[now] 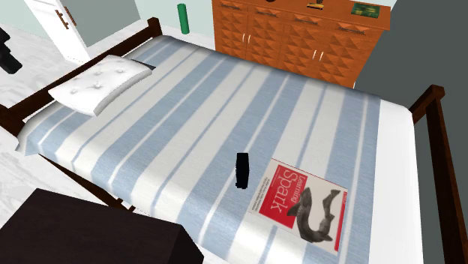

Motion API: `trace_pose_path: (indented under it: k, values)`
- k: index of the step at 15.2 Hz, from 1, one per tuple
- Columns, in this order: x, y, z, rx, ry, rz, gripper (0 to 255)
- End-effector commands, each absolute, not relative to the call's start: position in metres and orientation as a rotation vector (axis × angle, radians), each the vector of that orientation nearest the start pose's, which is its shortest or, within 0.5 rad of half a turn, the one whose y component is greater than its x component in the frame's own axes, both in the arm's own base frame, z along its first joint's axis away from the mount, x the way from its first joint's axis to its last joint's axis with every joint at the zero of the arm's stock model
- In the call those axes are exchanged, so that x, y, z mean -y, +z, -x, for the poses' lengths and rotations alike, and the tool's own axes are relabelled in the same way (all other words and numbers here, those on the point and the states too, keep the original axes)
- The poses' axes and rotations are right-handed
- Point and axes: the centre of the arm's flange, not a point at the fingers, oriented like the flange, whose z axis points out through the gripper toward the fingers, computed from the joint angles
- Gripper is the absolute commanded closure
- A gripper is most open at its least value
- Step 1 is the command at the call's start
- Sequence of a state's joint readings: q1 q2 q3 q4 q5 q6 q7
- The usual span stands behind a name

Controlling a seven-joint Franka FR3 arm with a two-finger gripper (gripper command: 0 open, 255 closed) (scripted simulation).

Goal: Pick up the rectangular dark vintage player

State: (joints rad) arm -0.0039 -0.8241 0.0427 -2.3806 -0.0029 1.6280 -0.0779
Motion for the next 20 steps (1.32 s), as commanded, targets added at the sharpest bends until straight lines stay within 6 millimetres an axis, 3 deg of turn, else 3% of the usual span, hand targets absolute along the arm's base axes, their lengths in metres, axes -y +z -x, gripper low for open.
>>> trace_pose_path:
  k: [1,20]
  values:
    - [-0.016,0.595,-0.302,0.165,-0.111,3.171,0]
    - [0.16,0.426,-0.368,0.175,-0.147,3.142,0]
